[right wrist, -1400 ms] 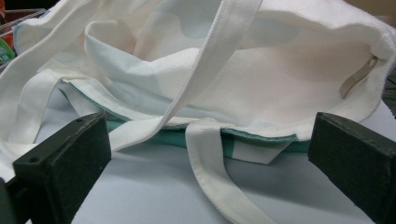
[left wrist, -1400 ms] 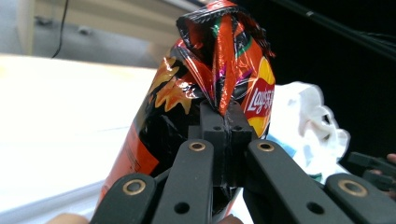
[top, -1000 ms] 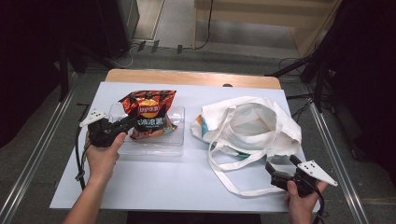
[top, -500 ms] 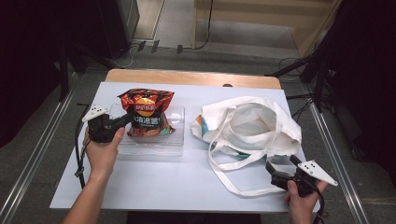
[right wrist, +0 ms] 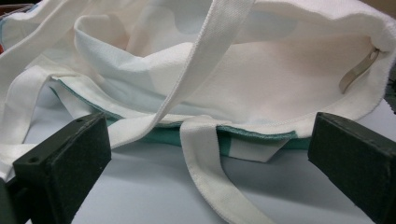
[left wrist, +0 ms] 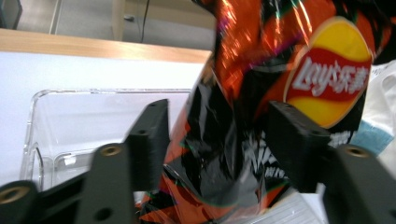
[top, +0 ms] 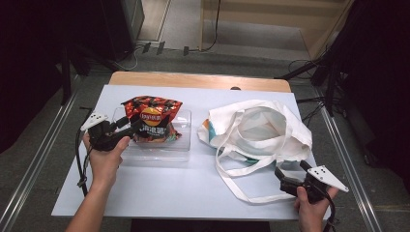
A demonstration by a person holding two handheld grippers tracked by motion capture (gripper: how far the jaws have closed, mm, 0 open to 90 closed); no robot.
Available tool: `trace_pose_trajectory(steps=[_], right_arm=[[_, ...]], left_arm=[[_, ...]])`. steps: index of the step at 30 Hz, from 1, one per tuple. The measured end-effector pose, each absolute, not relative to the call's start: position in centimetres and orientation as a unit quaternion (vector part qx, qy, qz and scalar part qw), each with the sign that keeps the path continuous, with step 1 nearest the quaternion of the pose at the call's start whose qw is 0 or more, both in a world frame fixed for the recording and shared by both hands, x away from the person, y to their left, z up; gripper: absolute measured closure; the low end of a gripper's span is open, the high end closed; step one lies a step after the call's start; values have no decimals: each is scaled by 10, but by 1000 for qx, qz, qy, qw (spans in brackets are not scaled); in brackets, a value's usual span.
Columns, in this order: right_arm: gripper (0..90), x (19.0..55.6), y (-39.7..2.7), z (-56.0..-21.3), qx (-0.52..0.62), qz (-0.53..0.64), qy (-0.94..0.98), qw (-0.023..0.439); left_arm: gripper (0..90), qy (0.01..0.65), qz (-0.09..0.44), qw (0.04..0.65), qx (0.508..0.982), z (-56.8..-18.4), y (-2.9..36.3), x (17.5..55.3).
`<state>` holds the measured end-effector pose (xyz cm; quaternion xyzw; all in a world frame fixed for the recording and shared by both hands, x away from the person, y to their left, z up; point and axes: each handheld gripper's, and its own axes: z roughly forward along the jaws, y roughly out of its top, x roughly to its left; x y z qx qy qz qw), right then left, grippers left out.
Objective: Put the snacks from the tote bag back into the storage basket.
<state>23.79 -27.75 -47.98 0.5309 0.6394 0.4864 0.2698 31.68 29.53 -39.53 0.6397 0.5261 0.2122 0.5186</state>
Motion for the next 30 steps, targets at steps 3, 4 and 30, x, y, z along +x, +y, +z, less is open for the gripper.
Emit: trace_pose_trajectory(steps=[3, 4, 30], right_arm=[[0, 238, -277, -480, 531, 486, 639, 270], [0, 238, -277, -480, 531, 486, 639, 270], [0, 238, -277, -480, 531, 484, 640, 271]], left_arm=[[258, 525, 218, 521, 636, -395, 296, 310], [238, 525, 218, 521, 636, -395, 296, 310], [896, 528, 120, 558, 628, -393, 310, 323]])
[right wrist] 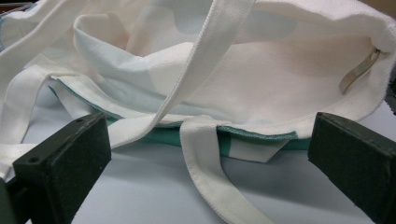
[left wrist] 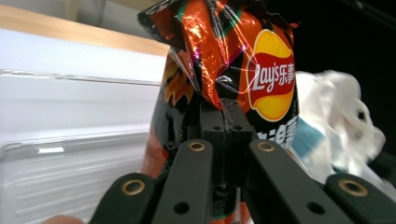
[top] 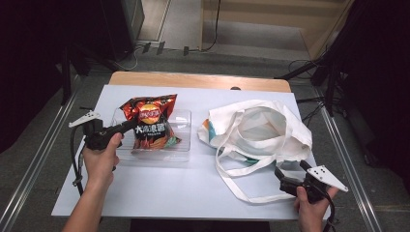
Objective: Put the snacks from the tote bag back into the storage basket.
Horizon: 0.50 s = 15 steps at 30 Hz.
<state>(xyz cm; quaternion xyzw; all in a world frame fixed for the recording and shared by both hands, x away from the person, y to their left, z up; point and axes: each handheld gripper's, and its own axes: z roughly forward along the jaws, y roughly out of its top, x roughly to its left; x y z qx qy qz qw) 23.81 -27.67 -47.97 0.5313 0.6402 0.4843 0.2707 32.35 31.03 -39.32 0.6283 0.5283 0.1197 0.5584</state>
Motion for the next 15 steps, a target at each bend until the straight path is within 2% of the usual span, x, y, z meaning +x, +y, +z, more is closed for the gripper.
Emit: trace_pose_trajectory(steps=[1, 2, 3, 5, 6, 8, 9, 12, 13, 14, 15], right_arm=[[0, 238, -276, -480, 531, 484, 640, 272], [0, 238, -276, -480, 531, 484, 640, 272], [0, 238, -276, -480, 531, 484, 640, 272], [0, 239, -277, -480, 531, 484, 640, 272], [0, 239, -277, -480, 531, 484, 640, 272], [0, 239, -276, -480, 530, 483, 641, 273], [0, 239, -276, -480, 530, 482, 642, 274], [0, 239, -276, -480, 530, 481, 642, 274], [0, 239, -276, -480, 530, 481, 642, 274], [0, 239, -276, -480, 530, 481, 642, 274], [0, 239, -276, -480, 530, 482, 642, 273]], left_arm=[[756, 536, 172, 517, 645, -392, 303, 328], [690, 536, 172, 517, 645, -392, 303, 328], [653, 541, 194, 494, 652, -392, 298, 333], [642, 543, 201, 491, 651, -391, 298, 335], [693, 543, 207, 490, 650, -390, 298, 337], [863, 536, 213, 486, 657, -385, 296, 340], [894, 528, 216, 485, 662, -381, 293, 342], [872, 528, 224, 481, 664, -381, 291, 344], [725, 533, 218, 481, 661, -381, 292, 345], [725, 539, 214, 480, 659, -383, 292, 345], [632, 544, 213, 478, 655, -384, 292, 344]])
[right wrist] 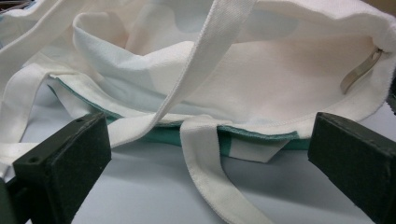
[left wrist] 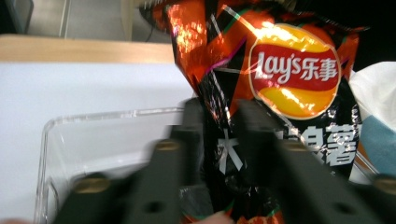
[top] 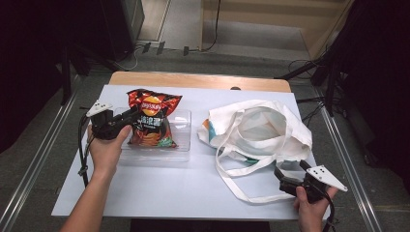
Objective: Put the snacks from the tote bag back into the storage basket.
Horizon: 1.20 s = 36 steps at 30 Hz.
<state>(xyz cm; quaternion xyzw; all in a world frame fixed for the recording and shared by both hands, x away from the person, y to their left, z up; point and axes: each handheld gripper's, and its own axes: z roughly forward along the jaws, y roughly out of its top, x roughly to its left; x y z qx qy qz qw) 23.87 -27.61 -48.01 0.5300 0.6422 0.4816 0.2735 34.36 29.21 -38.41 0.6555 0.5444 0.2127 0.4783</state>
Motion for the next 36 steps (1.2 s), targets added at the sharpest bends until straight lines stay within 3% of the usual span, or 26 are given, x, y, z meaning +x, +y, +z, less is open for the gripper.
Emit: trace_pose_trajectory(steps=[3, 5, 6, 7, 10, 18, 36], right_arm=[[0, 239, -276, -480, 530, 482, 642, 273], [0, 239, -276, -480, 530, 481, 642, 274], [0, 239, -276, -480, 530, 481, 642, 274], [0, 239, -276, -480, 530, 481, 642, 274], [0, 239, -276, -480, 530, 483, 641, 273], [0, 238, -275, -479, 529, 482, 642, 276], [0, 238, -277, -479, 527, 483, 642, 278]], left_arm=[[450, 547, 220, 476, 652, -388, 293, 338], [407, 546, 222, 482, 648, -388, 295, 333], [328, 544, 225, 486, 646, -388, 296, 330], [328, 540, 226, 491, 645, -387, 296, 327], [182, 531, 235, 497, 646, -386, 295, 316], [23, 513, 242, 508, 648, -390, 292, 298], [0, 492, 237, 527, 651, -406, 297, 258]])
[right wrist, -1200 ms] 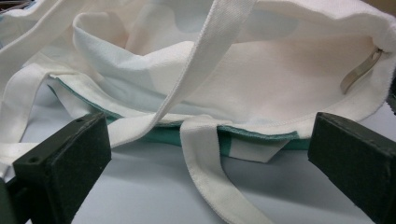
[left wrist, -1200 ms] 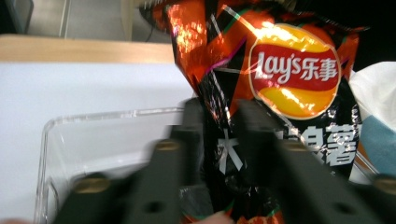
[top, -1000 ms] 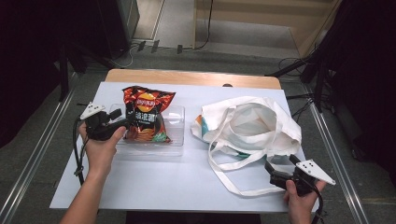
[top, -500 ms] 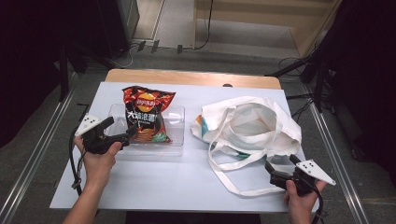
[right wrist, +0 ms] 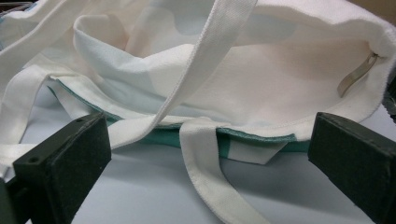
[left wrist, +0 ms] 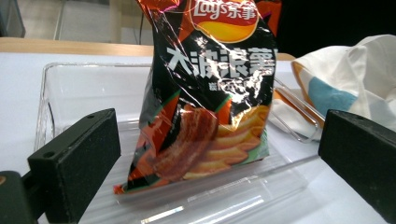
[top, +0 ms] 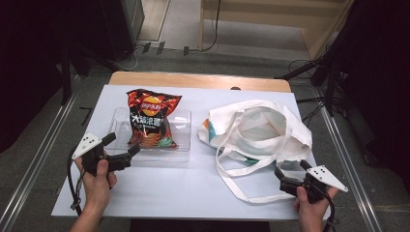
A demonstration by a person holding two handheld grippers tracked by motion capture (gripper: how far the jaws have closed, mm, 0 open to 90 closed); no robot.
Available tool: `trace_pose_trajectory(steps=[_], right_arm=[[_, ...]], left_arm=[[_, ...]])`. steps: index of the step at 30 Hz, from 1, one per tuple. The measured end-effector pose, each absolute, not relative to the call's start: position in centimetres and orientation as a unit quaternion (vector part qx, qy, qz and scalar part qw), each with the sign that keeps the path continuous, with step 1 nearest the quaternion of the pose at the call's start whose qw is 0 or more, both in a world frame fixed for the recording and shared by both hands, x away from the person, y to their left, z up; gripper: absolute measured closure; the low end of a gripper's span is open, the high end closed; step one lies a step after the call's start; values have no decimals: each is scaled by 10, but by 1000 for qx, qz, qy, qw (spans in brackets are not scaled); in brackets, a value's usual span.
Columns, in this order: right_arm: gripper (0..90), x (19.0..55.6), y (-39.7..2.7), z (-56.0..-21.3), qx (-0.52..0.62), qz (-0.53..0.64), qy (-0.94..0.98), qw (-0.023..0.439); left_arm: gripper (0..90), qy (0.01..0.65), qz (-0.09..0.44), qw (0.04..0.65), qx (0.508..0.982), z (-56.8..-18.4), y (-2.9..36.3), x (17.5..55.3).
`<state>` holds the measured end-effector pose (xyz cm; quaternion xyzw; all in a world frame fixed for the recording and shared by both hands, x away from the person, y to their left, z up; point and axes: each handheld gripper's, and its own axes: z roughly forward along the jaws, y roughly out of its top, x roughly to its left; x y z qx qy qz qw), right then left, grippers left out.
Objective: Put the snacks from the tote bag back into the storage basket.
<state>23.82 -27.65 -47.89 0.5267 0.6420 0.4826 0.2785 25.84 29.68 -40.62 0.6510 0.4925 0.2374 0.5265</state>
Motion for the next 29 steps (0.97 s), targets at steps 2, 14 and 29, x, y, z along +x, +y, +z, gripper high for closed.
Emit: trace_pose_trajectory(steps=[2, 14, 29], right_arm=[[0, 238, -277, -478, 527, 483, 641, 278], [0, 236, -280, -475, 523, 485, 641, 284], [0, 236, -289, -474, 525, 485, 634, 297]], left_arm=[[0, 490, 242, 526, 652, -407, 297, 252], [0, 509, 250, 517, 642, -425, 318, 224], [0, 530, 269, 479, 646, -441, 335, 220]])
